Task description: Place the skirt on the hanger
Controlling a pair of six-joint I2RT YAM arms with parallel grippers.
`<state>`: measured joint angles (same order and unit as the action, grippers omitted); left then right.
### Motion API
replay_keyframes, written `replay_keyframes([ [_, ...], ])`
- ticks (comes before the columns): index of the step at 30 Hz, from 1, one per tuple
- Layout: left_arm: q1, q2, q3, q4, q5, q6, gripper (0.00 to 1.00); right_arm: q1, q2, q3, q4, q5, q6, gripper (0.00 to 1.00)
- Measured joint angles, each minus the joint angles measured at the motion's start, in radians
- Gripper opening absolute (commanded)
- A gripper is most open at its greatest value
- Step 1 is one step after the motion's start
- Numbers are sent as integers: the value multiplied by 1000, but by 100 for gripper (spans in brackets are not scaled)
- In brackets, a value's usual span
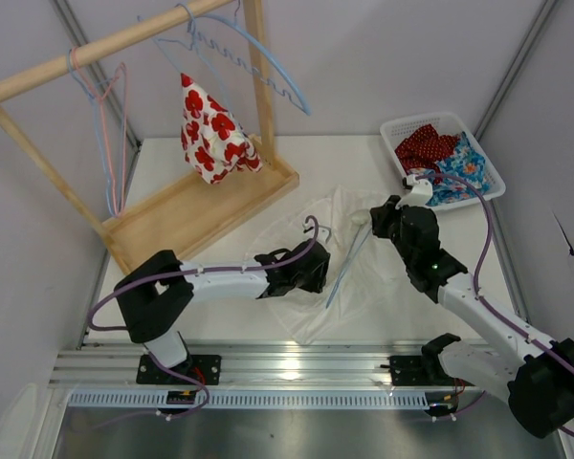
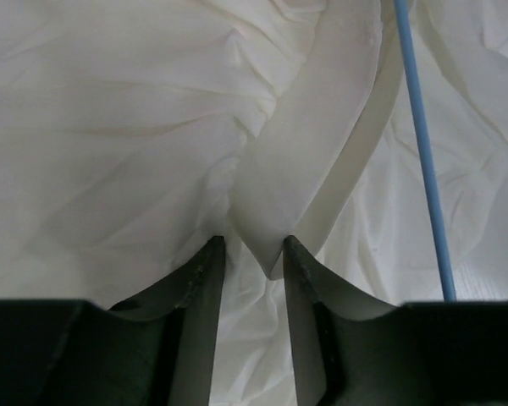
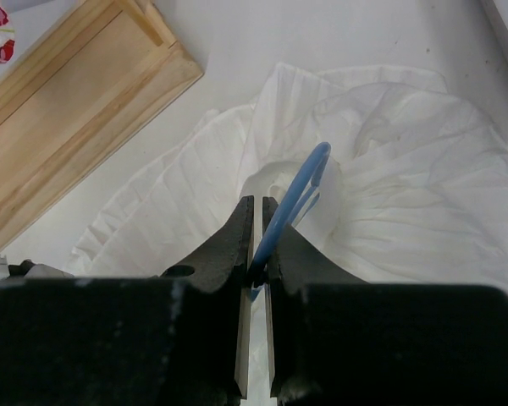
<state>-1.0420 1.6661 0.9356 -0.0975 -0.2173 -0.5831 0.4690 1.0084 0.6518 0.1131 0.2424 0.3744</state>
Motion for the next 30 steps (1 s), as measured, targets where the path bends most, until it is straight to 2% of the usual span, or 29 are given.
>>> replay_keyframes([
  [1, 0, 5, 0, 0, -2, 2, 25, 0, 1, 0, 3, 0, 0, 0],
  [4, 0, 16, 0, 3, -9, 5, 0, -2, 8, 0, 18, 5, 10, 0],
  [11, -1, 0, 25, -58, -18, 26, 0, 5, 72, 1, 62, 77, 26, 0],
  [15, -1, -95, 70, -154, -16, 53, 0, 33, 116, 12, 74, 152, 24, 0],
  [21, 1, -242, 91, -208, -6, 68, 0, 51, 198, 123, 96, 274, 40, 0],
  [30, 2, -296, 48, -246, 11, 68, 0, 75, 260, 205, 153, 373, 63, 0],
])
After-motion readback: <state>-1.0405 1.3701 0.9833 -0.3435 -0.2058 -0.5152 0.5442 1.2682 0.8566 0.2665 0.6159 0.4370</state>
